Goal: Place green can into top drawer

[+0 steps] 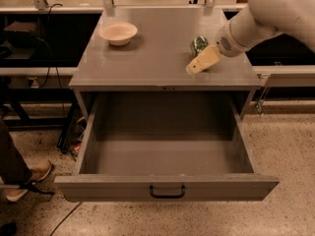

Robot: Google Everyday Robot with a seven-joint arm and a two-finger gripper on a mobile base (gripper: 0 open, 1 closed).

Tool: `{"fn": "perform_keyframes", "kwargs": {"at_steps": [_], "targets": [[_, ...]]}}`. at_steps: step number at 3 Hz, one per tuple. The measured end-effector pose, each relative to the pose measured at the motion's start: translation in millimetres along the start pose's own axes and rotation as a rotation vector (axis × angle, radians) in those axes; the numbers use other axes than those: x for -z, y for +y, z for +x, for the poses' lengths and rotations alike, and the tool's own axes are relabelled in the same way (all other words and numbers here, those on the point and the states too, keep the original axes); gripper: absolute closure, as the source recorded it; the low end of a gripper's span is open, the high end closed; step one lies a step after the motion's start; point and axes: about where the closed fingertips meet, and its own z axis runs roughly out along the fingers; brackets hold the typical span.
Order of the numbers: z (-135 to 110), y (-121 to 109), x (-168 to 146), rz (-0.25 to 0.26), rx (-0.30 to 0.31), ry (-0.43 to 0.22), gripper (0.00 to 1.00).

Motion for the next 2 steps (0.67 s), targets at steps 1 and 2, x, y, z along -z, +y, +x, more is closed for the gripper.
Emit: {"fn": "perform_keyframes", "kwargs": {"at_steps": [1,2], "targets": [[-25,-8,-51,0.04,-0.1,-0.073,0.0],[-34,-10,-77,0.061,-0.133,-0.084,0.0]]}}
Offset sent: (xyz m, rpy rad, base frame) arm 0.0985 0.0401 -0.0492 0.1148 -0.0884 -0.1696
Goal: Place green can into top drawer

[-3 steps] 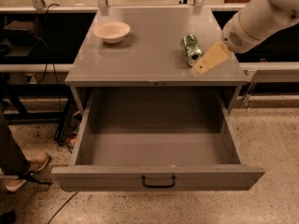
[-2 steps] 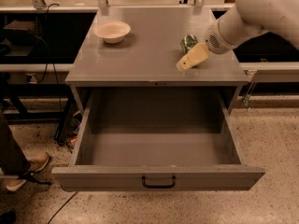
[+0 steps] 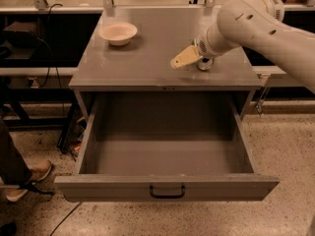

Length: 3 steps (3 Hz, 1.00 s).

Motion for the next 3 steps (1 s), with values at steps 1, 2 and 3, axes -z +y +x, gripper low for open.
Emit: {"fn": "perform_keyframes", "kwargs": {"at_steps": [1,2,3], "targets": [[-2,-6,-17,0.005,-0.052,-0.014,0.17],[-3,-12,-23,-0.002,-0.094,-0.042,0.41],[-2,-18,-25,-0.034,-0.126,-0.074,0.72]]}}
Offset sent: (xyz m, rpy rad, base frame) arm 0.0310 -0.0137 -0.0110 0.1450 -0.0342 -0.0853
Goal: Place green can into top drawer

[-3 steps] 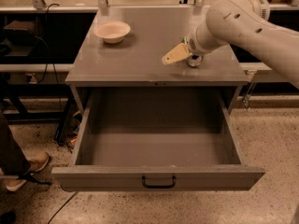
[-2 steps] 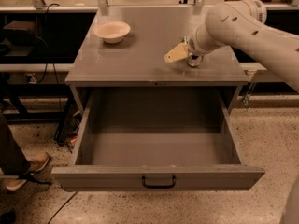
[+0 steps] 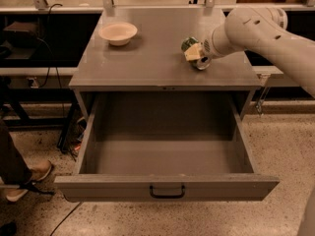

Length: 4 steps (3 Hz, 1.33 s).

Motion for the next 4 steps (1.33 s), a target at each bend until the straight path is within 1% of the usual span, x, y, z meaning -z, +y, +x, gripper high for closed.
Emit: {"fn": "perform_keyframes", "kwargs": {"at_steps": [1,2,3,4], "targets": [[-7,6,26,-0.148,-0.005,-0.072,0.99],[-12,21,69,-0.211,0.125,-0.108,1.0],[1,24,117,-0.174,0.245,-0.077,1.0],[36,45,144,-0.233,0.359,0.036,1.0]]}}
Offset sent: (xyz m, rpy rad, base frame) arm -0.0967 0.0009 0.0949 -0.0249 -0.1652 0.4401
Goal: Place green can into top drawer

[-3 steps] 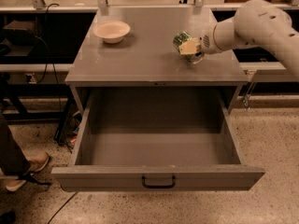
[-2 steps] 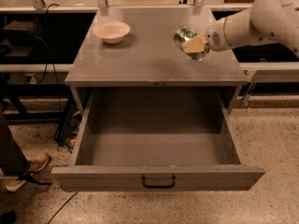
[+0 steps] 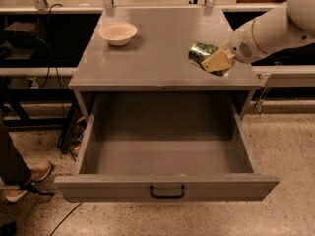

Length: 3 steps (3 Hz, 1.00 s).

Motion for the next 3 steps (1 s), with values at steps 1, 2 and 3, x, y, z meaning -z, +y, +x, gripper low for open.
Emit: {"fn": "perform_keyframes", "kwargs": {"at_steps": [1,2,3], "targets": [[-1,0,0,0.002,0.0,-0.003,1.0],[6,11,-1,-0.025,0.046,0.015,1.0],[40,70,5,-0.162,0.154,0.054,1.0]]}}
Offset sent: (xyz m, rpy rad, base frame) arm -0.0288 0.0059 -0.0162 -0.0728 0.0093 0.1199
